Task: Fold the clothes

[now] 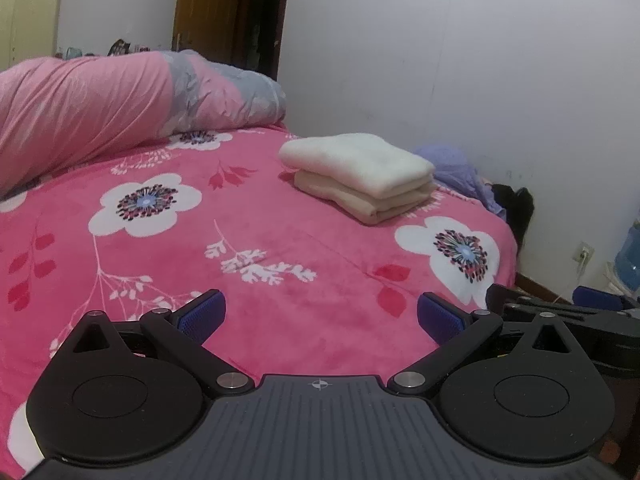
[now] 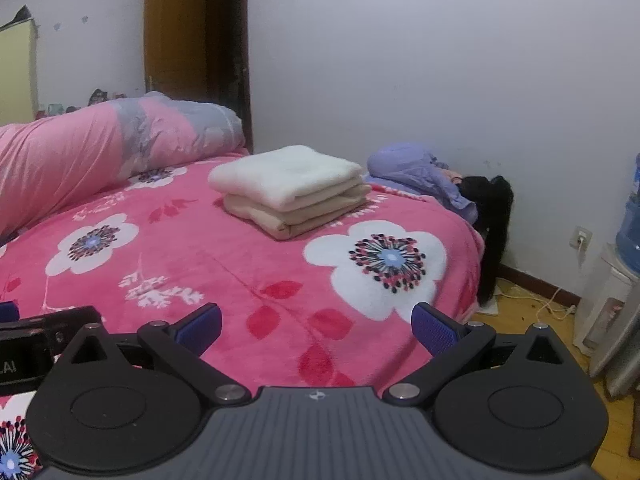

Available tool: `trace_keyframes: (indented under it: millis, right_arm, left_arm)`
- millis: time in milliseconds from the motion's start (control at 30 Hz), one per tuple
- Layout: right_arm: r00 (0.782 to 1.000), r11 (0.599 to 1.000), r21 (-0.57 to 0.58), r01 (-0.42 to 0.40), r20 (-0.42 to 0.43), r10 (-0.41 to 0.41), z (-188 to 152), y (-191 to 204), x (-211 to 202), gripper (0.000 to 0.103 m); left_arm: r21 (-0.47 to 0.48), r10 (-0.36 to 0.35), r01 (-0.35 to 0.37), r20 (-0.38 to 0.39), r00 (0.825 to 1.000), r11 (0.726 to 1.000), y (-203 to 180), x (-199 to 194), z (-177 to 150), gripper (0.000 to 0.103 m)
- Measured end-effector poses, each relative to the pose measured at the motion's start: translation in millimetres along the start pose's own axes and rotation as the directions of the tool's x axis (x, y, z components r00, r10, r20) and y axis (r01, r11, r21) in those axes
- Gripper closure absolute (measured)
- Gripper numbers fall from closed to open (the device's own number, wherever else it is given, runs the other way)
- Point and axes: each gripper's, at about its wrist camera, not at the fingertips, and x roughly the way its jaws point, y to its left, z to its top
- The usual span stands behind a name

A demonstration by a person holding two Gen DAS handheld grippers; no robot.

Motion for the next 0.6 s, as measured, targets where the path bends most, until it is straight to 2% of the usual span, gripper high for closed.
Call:
trace_keyframes:
  millis: [600]
  right_arm:
    - [1.0,1.0,0.026,0.008,-0.005,-0.008,-2.1,-10.7,1.4,0.0]
  left_arm:
    - [0.044,0.023,-0.022,-0.012,1.0,0.999,-15.5,3.2,-1.4,0.0]
